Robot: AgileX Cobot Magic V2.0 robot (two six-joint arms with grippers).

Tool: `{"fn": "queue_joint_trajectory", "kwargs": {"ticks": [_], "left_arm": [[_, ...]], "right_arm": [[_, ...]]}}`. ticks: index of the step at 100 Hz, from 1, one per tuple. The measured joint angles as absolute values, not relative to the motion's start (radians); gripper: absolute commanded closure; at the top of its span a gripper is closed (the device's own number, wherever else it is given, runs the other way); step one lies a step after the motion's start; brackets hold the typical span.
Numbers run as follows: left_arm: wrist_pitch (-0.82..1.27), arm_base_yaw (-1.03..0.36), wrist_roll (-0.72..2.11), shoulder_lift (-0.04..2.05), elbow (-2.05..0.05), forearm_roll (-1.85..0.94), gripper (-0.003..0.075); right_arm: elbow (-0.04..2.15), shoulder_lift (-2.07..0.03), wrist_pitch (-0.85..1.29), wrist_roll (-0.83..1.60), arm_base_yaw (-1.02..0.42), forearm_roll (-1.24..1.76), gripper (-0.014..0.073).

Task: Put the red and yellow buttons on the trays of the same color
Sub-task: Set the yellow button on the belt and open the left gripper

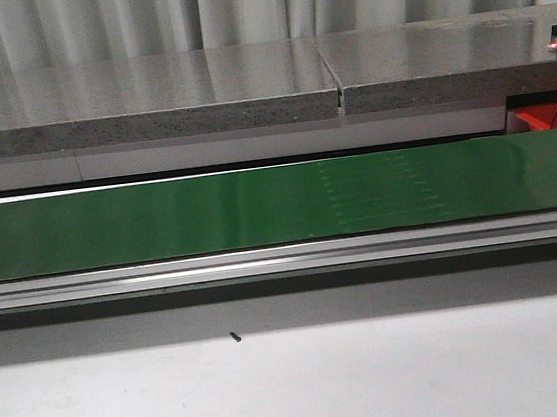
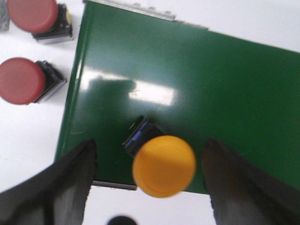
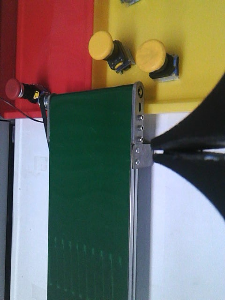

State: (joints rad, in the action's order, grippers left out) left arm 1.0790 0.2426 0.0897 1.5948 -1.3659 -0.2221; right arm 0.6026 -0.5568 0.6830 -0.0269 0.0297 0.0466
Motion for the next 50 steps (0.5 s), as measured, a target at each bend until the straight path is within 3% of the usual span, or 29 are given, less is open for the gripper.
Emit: {"fn": "queue_joint_trajectory", "kwargs": {"ticks": [26,50], "left_arm": [[1.071,0.26,0.107,1.514,-1.366,-0.24,0.0247],[1.071,0.386,0.107,1.516,-1.366,-0.203,0.0247]], "right_arm": [[0.603,-0.557,0.683,-0.027,0.03,0.047,0.066],[0.603,-0.557,0.683,-0.027,0.03,0.047,0.066]]}}
